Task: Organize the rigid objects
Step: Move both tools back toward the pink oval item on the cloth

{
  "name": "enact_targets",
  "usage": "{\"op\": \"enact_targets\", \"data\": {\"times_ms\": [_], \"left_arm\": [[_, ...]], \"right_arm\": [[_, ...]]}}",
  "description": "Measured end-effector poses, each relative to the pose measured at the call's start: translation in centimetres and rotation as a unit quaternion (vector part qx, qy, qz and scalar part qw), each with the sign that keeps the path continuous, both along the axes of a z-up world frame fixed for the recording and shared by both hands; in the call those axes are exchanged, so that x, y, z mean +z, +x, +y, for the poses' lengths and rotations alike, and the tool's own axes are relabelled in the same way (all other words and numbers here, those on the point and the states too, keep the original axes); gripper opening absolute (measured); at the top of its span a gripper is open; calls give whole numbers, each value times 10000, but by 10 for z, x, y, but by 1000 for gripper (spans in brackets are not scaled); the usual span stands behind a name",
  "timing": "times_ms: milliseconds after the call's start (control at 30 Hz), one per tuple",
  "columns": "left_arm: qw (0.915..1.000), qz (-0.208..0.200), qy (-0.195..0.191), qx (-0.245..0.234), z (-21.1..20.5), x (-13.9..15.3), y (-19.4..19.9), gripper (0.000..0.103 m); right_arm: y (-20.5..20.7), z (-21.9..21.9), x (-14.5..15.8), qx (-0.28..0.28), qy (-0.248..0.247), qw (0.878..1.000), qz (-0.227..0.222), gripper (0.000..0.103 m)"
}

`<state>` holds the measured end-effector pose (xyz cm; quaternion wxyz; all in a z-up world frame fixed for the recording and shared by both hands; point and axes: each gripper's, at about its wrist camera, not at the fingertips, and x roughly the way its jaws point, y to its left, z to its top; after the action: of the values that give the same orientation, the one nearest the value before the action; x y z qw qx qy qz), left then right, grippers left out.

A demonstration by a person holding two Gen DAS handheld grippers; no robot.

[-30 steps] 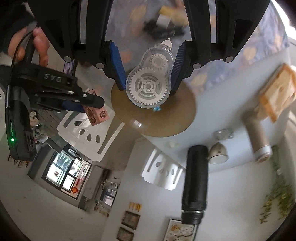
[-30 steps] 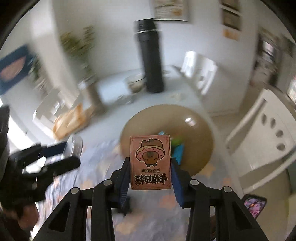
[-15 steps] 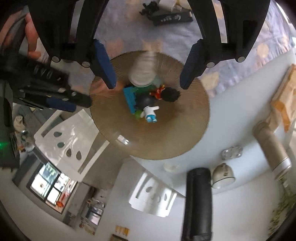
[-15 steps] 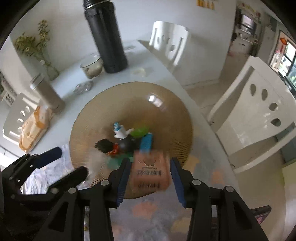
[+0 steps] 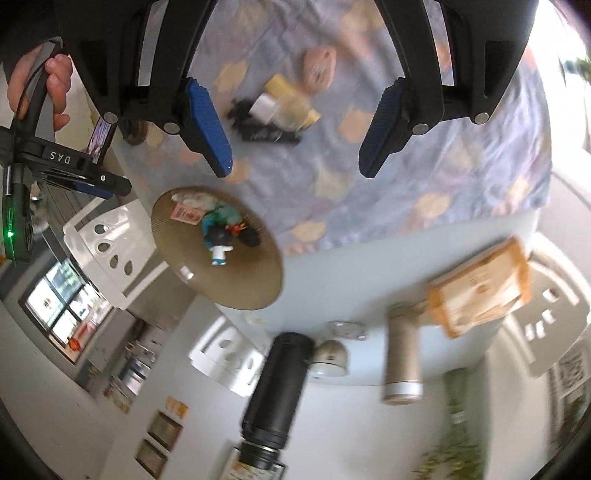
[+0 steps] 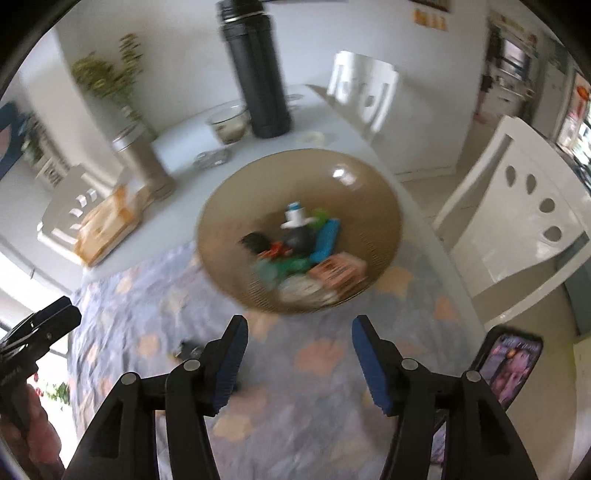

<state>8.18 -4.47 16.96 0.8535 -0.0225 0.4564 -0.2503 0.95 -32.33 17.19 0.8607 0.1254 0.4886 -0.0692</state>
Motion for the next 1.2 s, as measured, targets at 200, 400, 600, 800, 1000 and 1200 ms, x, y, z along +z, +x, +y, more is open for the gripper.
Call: {"op": "enact_targets", "data": {"times_ms": [200,400,600,800,1000,1200], "left_arm": [[9995,249,182,18,23,-22,-26,70],[9953,718,620,-209,21,-71,-49,70],[9913,1076,725,-215,15,-106,-54,70],[9903,1133,780,-208,8,-125,-52,68],[9891,1186,781,-390,0,-137,-46,64],[9882,1118,930,-478,-10,-144,-44,64]], "right_arm": [[-8,45,-5,563,110,9983,38,63],[-11,83,-35,995,321,9937,403,63],[-4,114,-68,1328,521,9863,829,63],[14,133,-82,1509,484,9828,945,63],[39,141,-103,1598,486,9799,1090,63],[57,153,-121,1825,364,9749,1220,63]]}}
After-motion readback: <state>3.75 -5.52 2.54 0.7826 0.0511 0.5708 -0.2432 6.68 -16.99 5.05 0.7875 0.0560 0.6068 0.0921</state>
